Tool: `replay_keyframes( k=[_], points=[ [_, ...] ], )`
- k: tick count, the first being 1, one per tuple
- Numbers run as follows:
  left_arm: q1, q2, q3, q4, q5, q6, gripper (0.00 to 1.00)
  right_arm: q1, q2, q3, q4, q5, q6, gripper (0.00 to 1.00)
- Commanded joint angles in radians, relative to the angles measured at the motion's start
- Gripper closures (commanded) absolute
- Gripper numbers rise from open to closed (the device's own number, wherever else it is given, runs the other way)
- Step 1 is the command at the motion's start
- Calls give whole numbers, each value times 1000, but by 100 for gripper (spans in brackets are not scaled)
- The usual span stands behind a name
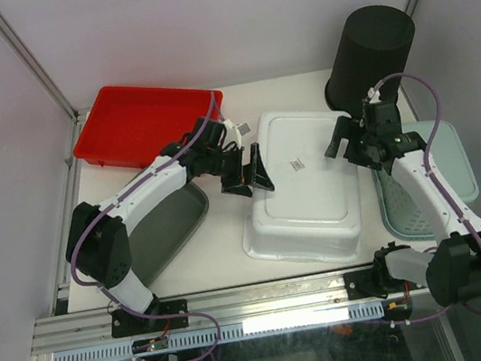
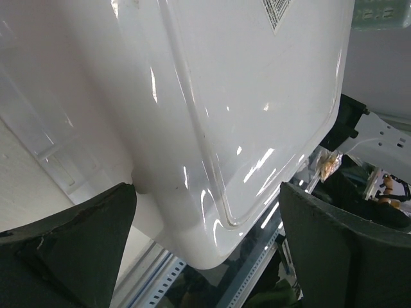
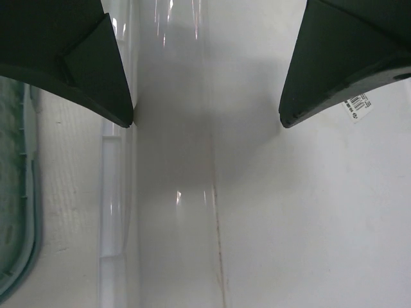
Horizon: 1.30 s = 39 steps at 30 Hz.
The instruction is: Turn the large container upside down
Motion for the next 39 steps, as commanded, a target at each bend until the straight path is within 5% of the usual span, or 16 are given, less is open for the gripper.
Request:
replay_keyframes(
  k=[1,7,13,24,33,39],
  points=[
    [-6,-19,2,30,71,24,6,26,16,-17,191,-317,65,1],
    [-10,-2,35,37,63,11,6,70,98,70,285,-329,101,1],
    [-11,90,157,84,48,-4,6,69,164,245,142,-154,20,1],
    [-27,210,284,134,64,-3,6,32,-44,289,54,127,-54,1],
    [125,100,460,-136,-215,169,1,29,-195,191,77,165,-55,1],
    [207,95,460,-140,-516,280,1,31,-245,108,136,122,-3,1]
  ],
)
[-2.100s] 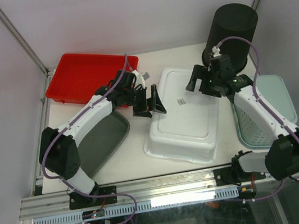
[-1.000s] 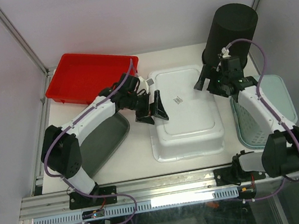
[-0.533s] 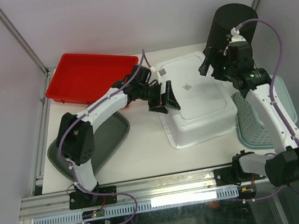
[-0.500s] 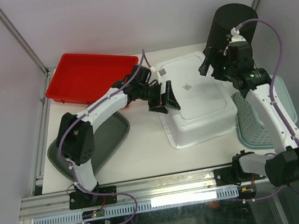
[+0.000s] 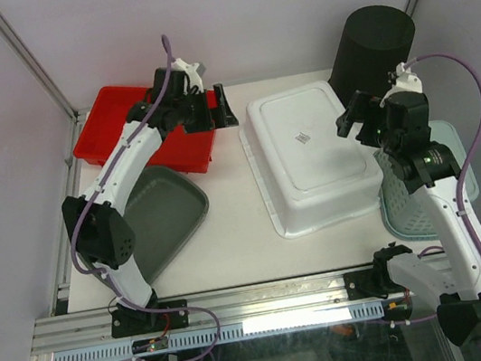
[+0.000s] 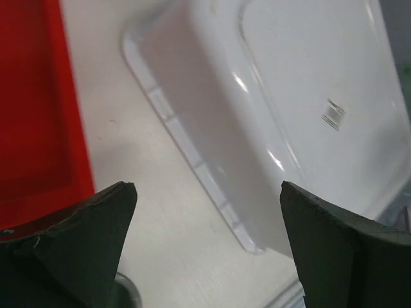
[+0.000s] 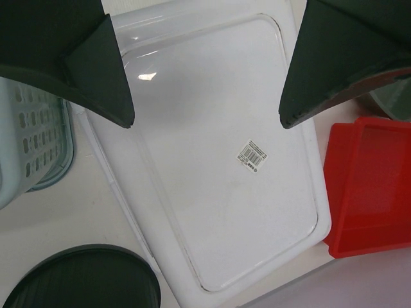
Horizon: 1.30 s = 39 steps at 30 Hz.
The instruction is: Turn the large container upside down
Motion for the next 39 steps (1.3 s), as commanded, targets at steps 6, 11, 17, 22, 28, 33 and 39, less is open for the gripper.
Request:
replay_keyframes(
  k=[6,11,17,22,28,33,39],
  points=[
    [28,104,78,20,-434,265,1,-3,-33,-46,50,-39,60,2],
    [39,261,201,-48,-530,236,5,-3,-53,-46,32,-28,76,2],
    [39,356,206,-41,-474,209,13,-3,-51,-42,31,-49,105,3],
    [39,391,207,-31,-488,203,37,-3,-26,-6,15,-88,101,3],
    [39,395,226,-38,-487,195,80,-3,4,10,26,-105,98,3],
    [33,297,276,-94,-416,137,100,-3,2,3,29,-92,88,3],
    [-2,194,446,-219,-378,30,100,-3,28,5,36,-106,90,3]
  ],
)
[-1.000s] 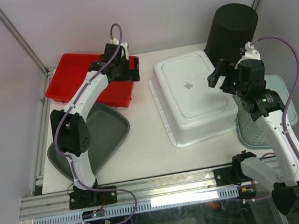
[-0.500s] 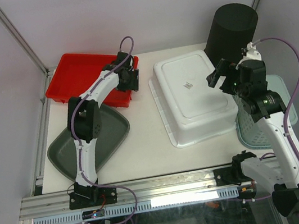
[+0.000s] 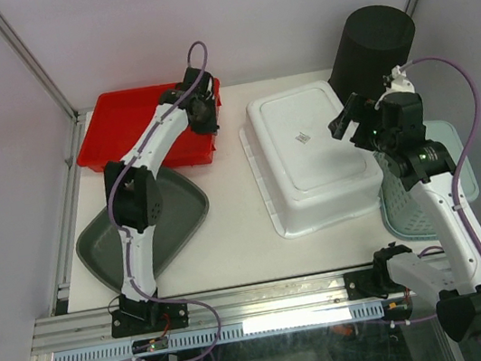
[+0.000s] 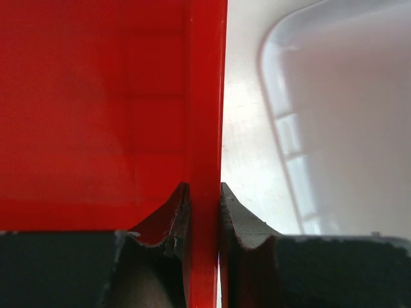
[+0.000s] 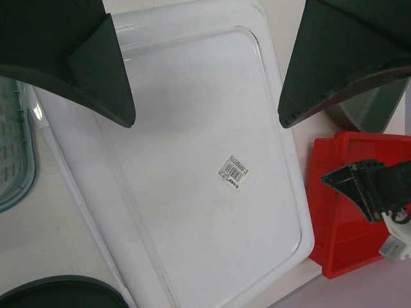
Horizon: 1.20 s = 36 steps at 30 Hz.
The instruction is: Turn the large container upside down
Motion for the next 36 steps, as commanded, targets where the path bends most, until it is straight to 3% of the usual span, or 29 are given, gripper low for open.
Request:
replay_keyframes(
  k=[1,4,8,16,20,28,32,36],
  points=[
    [-26,-208,191,-57,63,-124,100,-3,17,45,49,-24,0,3],
    [-15,-229,295,-66,122,-162,100,-3,20,49,64,-40,5,3],
    [35,-270,363,1,311,-249,100,-3,18,63,54,-38,2,3],
    [173,-409,163,386,691,-550,100,-3,-12,45,38,-15,-7,3],
    [265,-462,12,698,866,-785,100,-3,-10,45,37,-14,-10,3],
    [332,-520,-176,1075,953,-1122,100,-3,9,41,56,-27,-9,3],
    [351,-526,-312,1387,971,-1359,100,-2,14,42,60,-35,-7,3],
    [366,-525,-366,1448,972,-1414,100,-3,6,35,57,-34,-6,3]
  ],
)
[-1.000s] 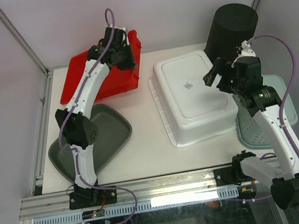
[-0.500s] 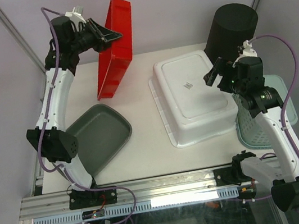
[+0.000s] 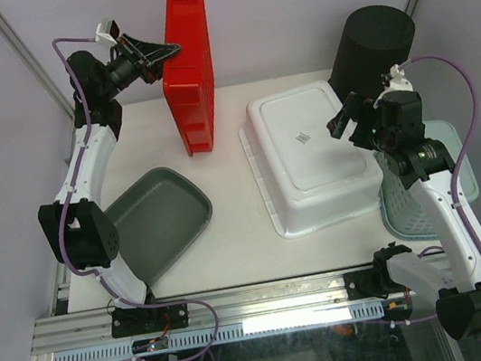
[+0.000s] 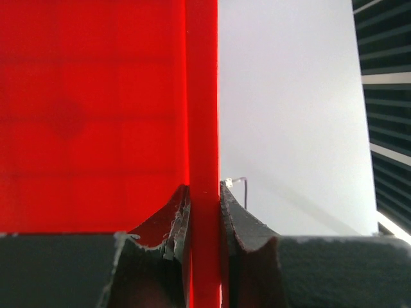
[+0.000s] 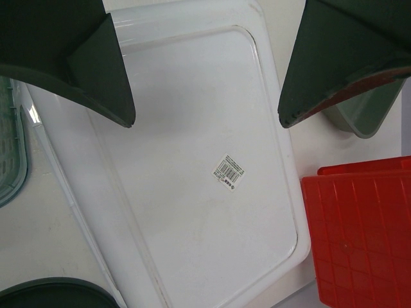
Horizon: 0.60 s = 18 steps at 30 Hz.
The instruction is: Turn the large container upside down
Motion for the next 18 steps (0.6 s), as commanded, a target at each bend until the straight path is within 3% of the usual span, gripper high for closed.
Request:
replay_keyframes(
  k=[1,5,12,18],
  points=[
    [22,-82,-40,311,47,-195,100,-4,-13,29,49,-8,-6,3],
    [43,-85,-116,442,40,-314,100,-4,-17,17,52,-7,-5,3],
    [84,-107,-217,453,18,-377,100,-3,-13,8,55,-16,2,3],
    [126,-87,-339,616,5,-527,100,-3,-17,4,56,-17,4,3]
  ],
)
